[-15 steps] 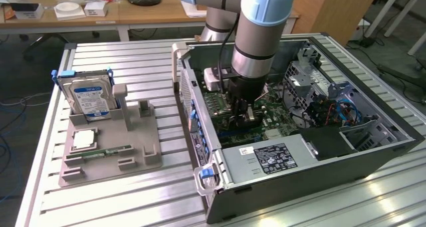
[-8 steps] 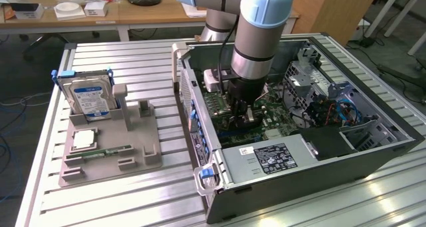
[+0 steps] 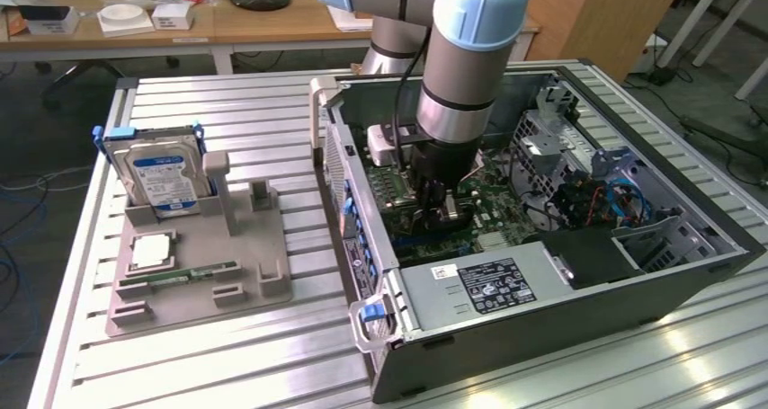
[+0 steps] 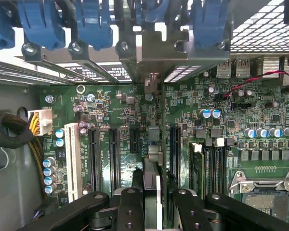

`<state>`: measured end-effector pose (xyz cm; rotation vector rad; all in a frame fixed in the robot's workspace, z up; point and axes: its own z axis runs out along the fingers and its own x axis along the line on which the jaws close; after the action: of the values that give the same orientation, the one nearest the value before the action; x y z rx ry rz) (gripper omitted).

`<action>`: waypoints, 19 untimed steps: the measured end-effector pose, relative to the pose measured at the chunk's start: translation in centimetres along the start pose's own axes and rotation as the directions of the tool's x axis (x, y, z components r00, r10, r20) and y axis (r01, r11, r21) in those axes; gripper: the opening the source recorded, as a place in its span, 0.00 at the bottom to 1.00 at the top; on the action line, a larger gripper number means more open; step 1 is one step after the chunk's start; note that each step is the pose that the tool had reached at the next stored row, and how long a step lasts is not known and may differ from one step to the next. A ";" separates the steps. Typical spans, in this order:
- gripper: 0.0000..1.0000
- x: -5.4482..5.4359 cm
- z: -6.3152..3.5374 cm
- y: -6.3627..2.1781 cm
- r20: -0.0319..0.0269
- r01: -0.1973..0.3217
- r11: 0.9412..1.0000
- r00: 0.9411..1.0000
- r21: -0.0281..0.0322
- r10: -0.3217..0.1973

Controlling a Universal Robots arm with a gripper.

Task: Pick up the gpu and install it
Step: 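Insert the gpu into the slot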

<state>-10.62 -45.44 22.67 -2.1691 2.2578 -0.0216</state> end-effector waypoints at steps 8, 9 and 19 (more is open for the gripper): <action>0.28 0.0 0.00 0.00 0.000 0.000 1.000 1.000 0.000 0.000; 0.28 0.0 0.00 0.00 0.000 0.000 1.000 1.000 0.000 0.000; 0.35 0.0 -0.09 0.01 0.000 0.000 1.000 1.000 0.000 0.000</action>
<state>-10.64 -45.43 22.77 -2.1682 2.2577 -0.0216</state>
